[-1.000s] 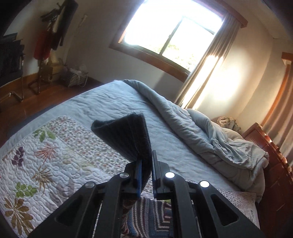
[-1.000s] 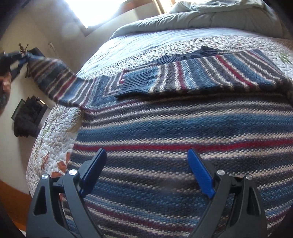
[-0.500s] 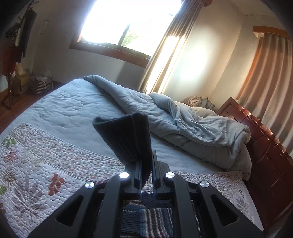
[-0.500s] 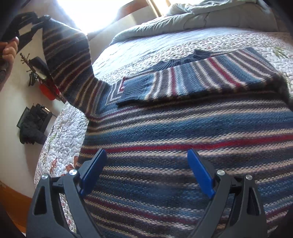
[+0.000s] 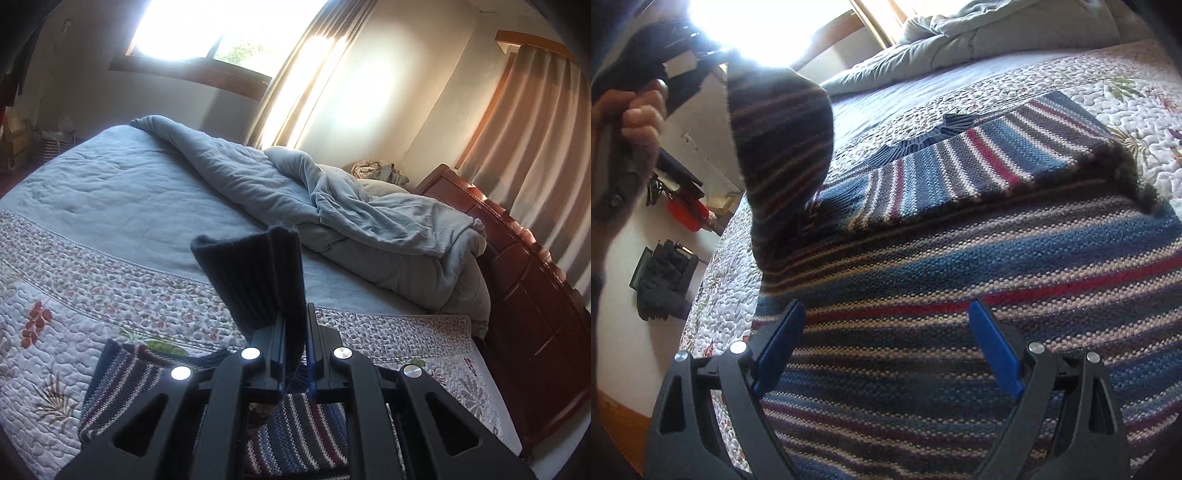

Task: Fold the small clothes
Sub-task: 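Grasp the sweater side edge with the left gripper and fold it over the body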

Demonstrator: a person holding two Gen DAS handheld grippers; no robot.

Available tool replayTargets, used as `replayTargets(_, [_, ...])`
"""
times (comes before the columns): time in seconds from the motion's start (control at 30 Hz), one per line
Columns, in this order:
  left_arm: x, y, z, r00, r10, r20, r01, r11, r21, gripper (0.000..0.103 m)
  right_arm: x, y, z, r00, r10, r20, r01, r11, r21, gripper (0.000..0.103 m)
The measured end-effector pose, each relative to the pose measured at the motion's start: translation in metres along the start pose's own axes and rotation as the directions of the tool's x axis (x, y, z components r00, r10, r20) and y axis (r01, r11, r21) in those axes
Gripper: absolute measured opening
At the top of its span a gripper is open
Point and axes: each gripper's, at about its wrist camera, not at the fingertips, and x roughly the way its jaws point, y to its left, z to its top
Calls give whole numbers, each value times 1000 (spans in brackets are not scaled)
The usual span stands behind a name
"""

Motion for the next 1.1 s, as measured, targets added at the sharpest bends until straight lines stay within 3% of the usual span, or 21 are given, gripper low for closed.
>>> replayTargets(0.23, [35, -5, -44, 999, -33, -17, 32, 998, -56, 8, -7, -21, 3, 1000, 2, 9, -3, 998, 69, 90])
replayTargets(0.53, [86, -3, -103, 993, -67, -98, 54, 991, -123, 8, -17, -43, 6, 999, -9, 37, 3, 990, 141, 90])
replayTargets(0.83, [123, -1, -146, 974, -124, -187, 93, 982, -165, 10, -27, -65, 8, 998, -14, 58, 2, 979, 203, 90])
replayTargets(0.87, [126, -1, -151, 970, -138, -202, 103, 979, -174, 13, -28, -67, 8, 998, -14, 60, 1, 978, 210, 90])
replayTargets(0.93, [128, -3, -156, 963, -151, -222, 110, 976, -186, 47, -27, -71, 8, 998, -21, 56, 8, 975, 222, 90])
replayTargets(1.0, [121, -5, -158, 966, -155, -210, 119, 978, -174, 60, -25, -74, 8, 998, -17, 53, 4, 973, 229, 90])
replayTargets(1.1, [100, -9, -153, 961, -189, -203, 163, 977, -137, 70, -23, -73, 8, 998, -19, 55, 6, 973, 230, 90])
